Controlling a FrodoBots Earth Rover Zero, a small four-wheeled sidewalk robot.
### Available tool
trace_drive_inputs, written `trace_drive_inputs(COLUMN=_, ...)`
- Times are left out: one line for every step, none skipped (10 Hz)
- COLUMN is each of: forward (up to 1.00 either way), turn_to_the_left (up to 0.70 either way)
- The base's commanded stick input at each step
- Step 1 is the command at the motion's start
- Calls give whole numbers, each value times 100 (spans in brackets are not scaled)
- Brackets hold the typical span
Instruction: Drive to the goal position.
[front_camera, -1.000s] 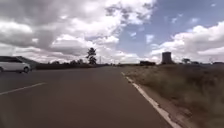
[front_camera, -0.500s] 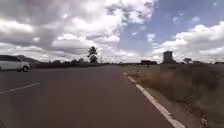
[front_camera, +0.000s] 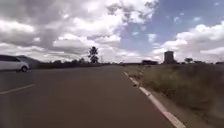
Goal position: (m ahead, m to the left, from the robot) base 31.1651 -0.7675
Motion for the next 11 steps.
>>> trace_drive_inputs(forward=70, turn_to_the_left=0)
trace_drive_inputs(forward=70, turn_to_the_left=-28)
trace_drive_inputs(forward=70, turn_to_the_left=-28)
trace_drive_inputs(forward=70, turn_to_the_left=-28)
trace_drive_inputs(forward=70, turn_to_the_left=-28)
trace_drive_inputs(forward=70, turn_to_the_left=0)
trace_drive_inputs(forward=70, turn_to_the_left=0)
trace_drive_inputs(forward=70, turn_to_the_left=0)
trace_drive_inputs(forward=70, turn_to_the_left=0)
trace_drive_inputs(forward=70, turn_to_the_left=0)
trace_drive_inputs(forward=70, turn_to_the_left=0)
